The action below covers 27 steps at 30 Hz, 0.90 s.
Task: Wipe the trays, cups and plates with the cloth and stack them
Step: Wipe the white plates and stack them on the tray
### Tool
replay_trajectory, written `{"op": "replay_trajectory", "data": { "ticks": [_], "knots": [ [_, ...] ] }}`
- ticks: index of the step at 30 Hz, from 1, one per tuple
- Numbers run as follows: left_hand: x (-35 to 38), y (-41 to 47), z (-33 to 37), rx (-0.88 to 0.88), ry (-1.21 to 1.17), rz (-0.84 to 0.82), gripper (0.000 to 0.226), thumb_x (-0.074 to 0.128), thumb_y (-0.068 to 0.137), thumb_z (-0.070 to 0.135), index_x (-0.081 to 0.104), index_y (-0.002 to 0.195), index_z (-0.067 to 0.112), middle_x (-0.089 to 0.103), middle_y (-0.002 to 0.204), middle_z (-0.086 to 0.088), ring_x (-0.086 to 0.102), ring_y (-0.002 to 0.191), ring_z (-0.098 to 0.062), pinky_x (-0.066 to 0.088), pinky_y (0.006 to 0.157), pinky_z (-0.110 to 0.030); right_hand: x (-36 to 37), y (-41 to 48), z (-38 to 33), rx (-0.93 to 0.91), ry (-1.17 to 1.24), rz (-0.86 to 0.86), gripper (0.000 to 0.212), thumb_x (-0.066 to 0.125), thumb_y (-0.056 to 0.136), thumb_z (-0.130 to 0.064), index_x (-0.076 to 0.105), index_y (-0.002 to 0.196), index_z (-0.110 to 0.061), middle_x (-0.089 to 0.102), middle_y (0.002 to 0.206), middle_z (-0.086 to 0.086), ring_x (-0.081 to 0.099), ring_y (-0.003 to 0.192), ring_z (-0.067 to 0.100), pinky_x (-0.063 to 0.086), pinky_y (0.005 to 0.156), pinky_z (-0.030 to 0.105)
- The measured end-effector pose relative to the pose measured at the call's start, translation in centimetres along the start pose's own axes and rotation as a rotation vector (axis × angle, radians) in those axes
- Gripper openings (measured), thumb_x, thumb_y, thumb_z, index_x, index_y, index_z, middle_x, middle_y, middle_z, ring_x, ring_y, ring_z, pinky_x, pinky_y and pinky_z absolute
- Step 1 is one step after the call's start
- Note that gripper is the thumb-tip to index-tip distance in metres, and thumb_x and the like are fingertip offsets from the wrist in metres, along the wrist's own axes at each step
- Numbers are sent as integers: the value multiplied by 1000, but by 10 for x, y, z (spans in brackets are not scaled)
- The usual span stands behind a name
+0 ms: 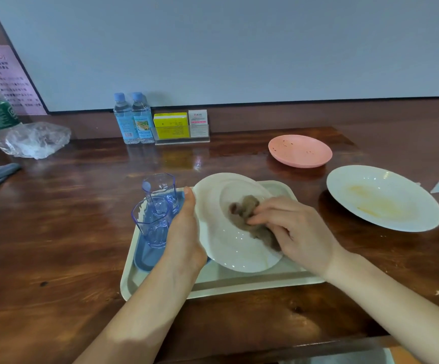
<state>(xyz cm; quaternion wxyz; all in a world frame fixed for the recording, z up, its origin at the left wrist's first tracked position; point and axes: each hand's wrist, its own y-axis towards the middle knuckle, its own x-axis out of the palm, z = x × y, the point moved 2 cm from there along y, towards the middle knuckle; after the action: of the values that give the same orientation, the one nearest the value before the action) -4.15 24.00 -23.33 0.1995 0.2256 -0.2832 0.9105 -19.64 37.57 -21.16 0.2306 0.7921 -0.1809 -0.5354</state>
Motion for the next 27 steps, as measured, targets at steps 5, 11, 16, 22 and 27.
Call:
{"op": "replay_trajectory", "data": {
  "ticks": [5, 11, 16, 22, 27],
  "knots": [
    [4, -1, -3, 7, 55, -40, 59, 55, 101, 65, 75, 126, 16, 81, 117, -13, 78, 109, -33, 58, 102, -53, -3, -6, -9, -63, -12, -10, 37, 47, 102, -17, 82, 114, -17, 76, 119, -1, 68, 111, 16, 53, 101, 26],
    [5, 1, 1, 69, 63, -113, 60, 51, 104, 64, 76, 127, 14, 79, 123, -15, 77, 114, -30, 55, 105, -49, 14, 39, -17, -57, -65, 14, 39, 49, 102, -21, 73, 133, -18, 70, 136, 1, 66, 123, 23, 56, 103, 43],
    [4, 2, 0, 81, 45, -74, 60, 54, 101, 66, 73, 132, 18, 79, 124, -10, 76, 116, -31, 53, 109, -53, 2, 39, 10, 131, -172, 41, 41, 63, 98, -5, 72, 135, -20, 72, 132, -1, 66, 114, 25, 59, 91, 47],
    [-3, 9, -8, 70, 40, -91, 59, 55, 103, 63, 71, 136, 18, 76, 132, -10, 72, 124, -32, 47, 117, -57, -10, 10, 10, 199, -212, 61, 44, 42, 100, -20, 77, 127, -22, 75, 123, -3, 67, 110, 21, 52, 93, 29],
    [-3, 9, -6, 56, 10, -114, 54, 52, 105, 61, 71, 135, 20, 78, 128, -7, 72, 123, -28, 48, 116, -54, -4, -15, 5, 250, -274, 101, 40, 72, 85, 9, 82, 115, -15, 76, 112, 1, 71, 99, 26, 60, 83, 34]
  ]
}}
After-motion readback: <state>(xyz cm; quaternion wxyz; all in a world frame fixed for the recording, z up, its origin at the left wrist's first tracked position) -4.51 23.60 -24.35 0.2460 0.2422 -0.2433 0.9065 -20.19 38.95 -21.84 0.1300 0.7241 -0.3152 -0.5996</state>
